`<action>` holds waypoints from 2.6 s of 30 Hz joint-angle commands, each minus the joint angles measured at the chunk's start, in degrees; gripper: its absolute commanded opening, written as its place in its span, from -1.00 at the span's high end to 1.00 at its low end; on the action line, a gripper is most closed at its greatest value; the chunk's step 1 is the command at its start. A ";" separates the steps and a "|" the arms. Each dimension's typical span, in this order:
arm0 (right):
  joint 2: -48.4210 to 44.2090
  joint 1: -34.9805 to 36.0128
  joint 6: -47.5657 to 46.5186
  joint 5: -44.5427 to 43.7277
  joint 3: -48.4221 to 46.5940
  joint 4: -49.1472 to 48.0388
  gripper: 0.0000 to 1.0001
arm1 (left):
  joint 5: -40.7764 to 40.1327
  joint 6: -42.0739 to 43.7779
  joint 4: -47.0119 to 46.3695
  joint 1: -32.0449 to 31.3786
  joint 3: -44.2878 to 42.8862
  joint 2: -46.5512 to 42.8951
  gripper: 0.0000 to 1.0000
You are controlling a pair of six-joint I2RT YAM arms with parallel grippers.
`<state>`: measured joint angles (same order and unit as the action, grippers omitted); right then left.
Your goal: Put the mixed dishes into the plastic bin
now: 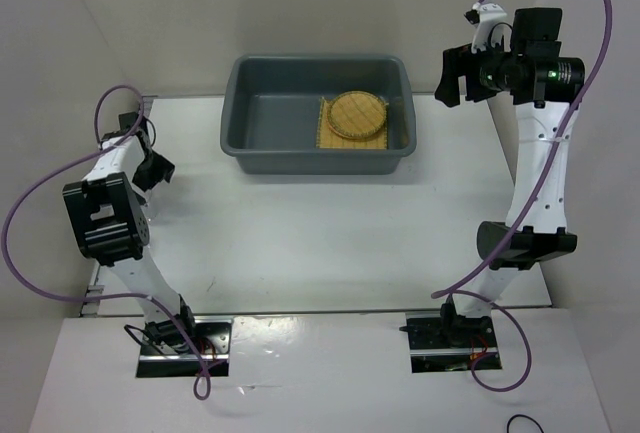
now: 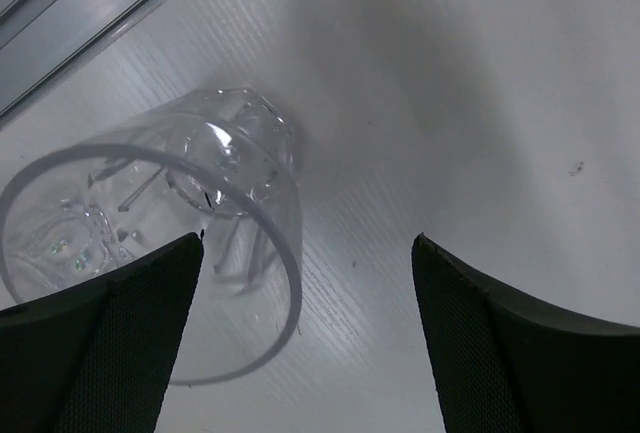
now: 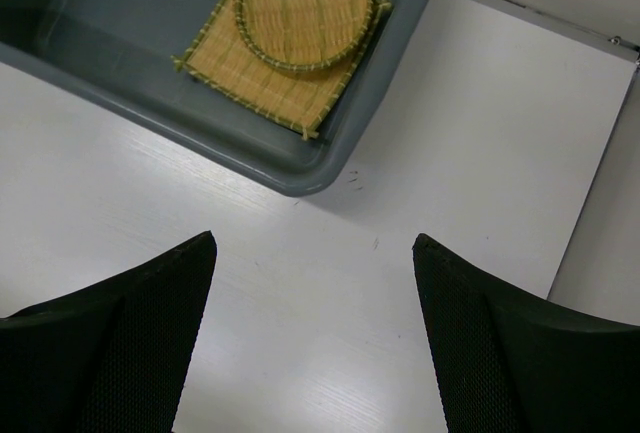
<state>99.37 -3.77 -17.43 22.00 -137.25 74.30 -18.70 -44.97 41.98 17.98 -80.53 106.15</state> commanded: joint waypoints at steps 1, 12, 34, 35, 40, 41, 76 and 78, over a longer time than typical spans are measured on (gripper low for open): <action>-0.85 0.25 0.29 -0.47 0.23 -0.04 -0.69 | 1.30 0.50 -1.98 1.01 1.51 0.64 -0.81; -0.85 0.25 0.29 -0.47 0.23 -0.04 -0.69 | 7.51 0.50 -3.04 1.01 -4.08 -2.08 1.00; -3.92 0.25 -0.24 -2.31 2.60 -0.04 -0.69 | 30.31 19.31 3.80 -26.40 -82.84 34.99 1.00; -4.62 0.25 -0.24 -2.31 3.73 -0.04 -0.69 | 28.56 19.83 6.08 -27.46 -84.94 36.40 1.00; -6.74 0.25 -0.24 -2.84 6.90 -0.04 -0.69 | 16.41 21.50 7.15 -31.86 -89.62 42.12 1.00; -7.26 0.25 -0.24 -3.45 6.91 -0.04 -0.69 | 15.37 21.50 7.68 -31.86 -90.23 43.86 1.00; -8.32 0.25 -0.76 -4.77 10.42 -1.09 -0.69 | 2.36 24.76 7.68 -34.76 -99.03 49.87 -0.52; -7.79 0.25 -0.76 -4.25 10.42 -1.09 -0.69 | 0.07 24.76 7.68 -34.24 -99.03 45.31 -0.52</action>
<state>92.31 -3.77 -17.69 16.60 -127.04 74.22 -15.27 -21.08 51.68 -17.32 -177.34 160.64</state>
